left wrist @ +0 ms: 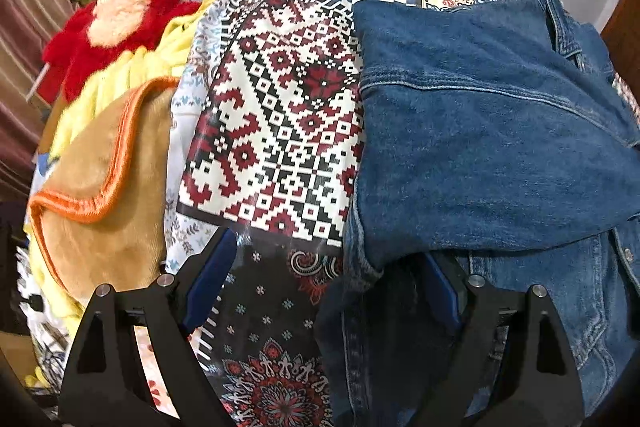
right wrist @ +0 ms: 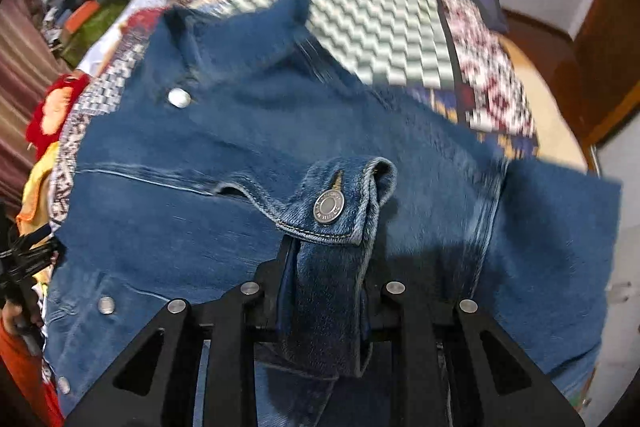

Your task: Fold large clothes

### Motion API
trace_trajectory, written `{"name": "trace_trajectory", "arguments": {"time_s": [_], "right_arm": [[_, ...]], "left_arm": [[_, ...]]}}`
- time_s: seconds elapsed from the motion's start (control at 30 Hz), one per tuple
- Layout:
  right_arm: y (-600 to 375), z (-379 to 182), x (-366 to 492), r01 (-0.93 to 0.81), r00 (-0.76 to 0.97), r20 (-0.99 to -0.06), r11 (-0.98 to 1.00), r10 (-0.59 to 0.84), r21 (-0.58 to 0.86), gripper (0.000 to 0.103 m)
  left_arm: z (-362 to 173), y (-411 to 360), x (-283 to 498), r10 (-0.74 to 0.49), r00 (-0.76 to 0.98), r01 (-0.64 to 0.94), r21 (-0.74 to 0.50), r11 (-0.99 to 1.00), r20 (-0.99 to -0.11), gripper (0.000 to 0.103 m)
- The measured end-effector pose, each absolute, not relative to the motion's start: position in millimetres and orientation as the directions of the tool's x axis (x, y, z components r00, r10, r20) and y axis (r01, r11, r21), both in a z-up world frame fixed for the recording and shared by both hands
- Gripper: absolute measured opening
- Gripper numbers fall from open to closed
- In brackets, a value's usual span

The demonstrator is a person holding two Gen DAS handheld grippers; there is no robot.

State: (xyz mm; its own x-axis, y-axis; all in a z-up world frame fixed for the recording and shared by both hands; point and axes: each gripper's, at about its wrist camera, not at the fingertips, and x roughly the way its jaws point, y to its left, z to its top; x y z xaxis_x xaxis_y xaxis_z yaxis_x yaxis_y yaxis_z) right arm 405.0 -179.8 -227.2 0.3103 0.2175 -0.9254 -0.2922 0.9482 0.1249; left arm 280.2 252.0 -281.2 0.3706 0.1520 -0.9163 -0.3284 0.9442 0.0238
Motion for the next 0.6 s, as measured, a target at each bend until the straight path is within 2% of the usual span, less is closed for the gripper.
{"name": "trace_trajectory", "arguments": {"time_s": [0.1, 0.13, 0.17, 0.2, 0.23, 0.27, 0.43, 0.6], "right_arm": [[-182.5, -240.7, 403.5, -0.292, 0.277, -0.941, 0.95, 0.195, 0.111, 0.027], [-181.6, -241.4, 402.2, -0.3, 0.283, -0.944, 0.95, 0.171, 0.082, 0.036], [-179.6, -240.1, 400.4, -0.312, 0.296, -0.946, 0.949, 0.134, 0.036, 0.051], [-176.9, -238.4, 397.5, -0.325, 0.32, -0.944, 0.945, 0.084, -0.026, 0.058], [-174.7, -236.5, 394.7, -0.336, 0.343, -0.938, 0.939, 0.041, -0.081, 0.073], [-172.7, -235.0, 390.8, -0.35, 0.366, -0.931, 0.928, 0.007, -0.131, 0.078], [-170.4, -219.8, 374.5, -0.415, 0.407, -0.913, 0.892, 0.003, -0.182, 0.078], [-174.6, -184.0, 365.2, -0.417, 0.431, -0.896, 0.904, 0.108, -0.091, 0.078]], "left_arm": [[-283.3, 254.8, 275.7, 0.14, 0.361, -0.337, 0.011, 0.941, -0.922, 0.087], [-283.6, 255.4, 273.2, 0.138, 0.358, -0.337, 0.01, 0.941, -0.923, 0.087], [-283.3, 255.3, 269.5, 0.135, 0.356, -0.336, 0.008, 0.942, -0.925, 0.087], [-282.9, 254.4, 267.9, 0.132, 0.354, -0.334, 0.007, 0.943, -0.926, 0.087], [-282.1, 253.6, 265.5, 0.129, 0.353, -0.329, 0.006, 0.944, -0.927, 0.087], [-280.4, 252.2, 262.9, 0.128, 0.354, -0.323, 0.007, 0.946, -0.927, 0.087], [-259.1, 240.2, 254.1, 0.137, 0.387, -0.273, 0.028, 0.962, -0.912, 0.087], [-217.1, 219.9, 259.9, 0.149, 0.478, -0.215, 0.05, 0.975, -0.866, 0.087]]}}
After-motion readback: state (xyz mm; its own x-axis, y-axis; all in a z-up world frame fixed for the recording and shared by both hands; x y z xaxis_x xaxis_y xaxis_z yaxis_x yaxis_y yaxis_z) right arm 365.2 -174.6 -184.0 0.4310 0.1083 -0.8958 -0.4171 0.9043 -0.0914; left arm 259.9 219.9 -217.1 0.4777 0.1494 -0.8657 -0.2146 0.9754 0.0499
